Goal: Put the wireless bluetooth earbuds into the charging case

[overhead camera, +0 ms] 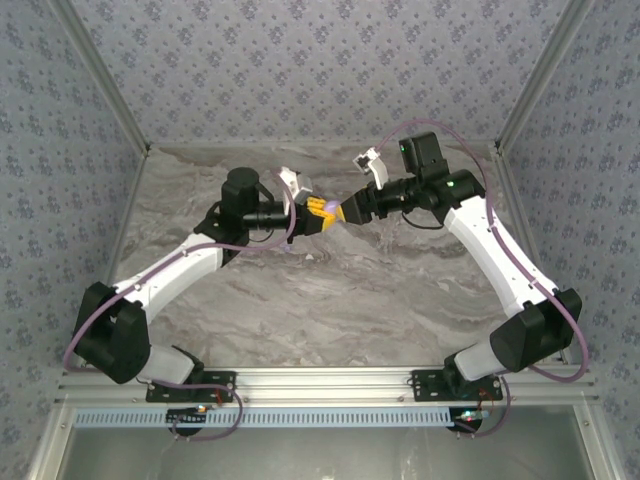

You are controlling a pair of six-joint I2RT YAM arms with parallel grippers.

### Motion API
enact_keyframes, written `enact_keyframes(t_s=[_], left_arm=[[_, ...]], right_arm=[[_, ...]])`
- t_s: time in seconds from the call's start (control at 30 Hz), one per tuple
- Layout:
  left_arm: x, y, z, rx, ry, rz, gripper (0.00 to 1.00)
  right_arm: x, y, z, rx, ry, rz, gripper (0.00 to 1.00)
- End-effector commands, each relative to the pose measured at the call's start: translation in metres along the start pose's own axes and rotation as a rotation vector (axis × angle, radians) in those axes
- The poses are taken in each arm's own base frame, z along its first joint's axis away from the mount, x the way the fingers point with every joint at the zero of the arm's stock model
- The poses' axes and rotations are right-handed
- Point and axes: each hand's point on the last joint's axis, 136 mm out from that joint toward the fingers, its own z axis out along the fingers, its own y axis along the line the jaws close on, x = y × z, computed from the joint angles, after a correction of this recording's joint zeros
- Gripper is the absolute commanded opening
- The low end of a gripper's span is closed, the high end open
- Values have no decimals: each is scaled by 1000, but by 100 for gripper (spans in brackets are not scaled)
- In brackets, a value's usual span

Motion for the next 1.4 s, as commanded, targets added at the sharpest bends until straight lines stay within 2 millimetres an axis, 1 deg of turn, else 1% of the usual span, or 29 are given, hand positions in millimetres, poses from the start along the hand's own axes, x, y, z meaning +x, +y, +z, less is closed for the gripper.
enact_keyframes(t_s=[0.0,0.4,1.03,1.13,1.23,1.3,1.37], left_arm=[[-15,-18,-4,54,-38,78,8],[-15,-26,-3,78,-35,89,7],[-13,-29,-3,81,-30,78,7],[-10,-23,-2,43,-20,64,7],[-2,-9,-3,-33,1,35,7],[3,0,-5,-91,9,12,7],[8,5,-6,-124,15,-7,7]], right_arm=[[-6,0,-5,35,-6,-25,56],[-8,-19,-4,131,-8,7,56],[-9,-31,-3,175,-4,40,58],[-12,-35,-4,194,-16,52,58],[-16,-41,-7,212,-39,69,58],[-18,-52,-9,256,-52,94,58],[-17,-66,-11,305,-58,128,58]])
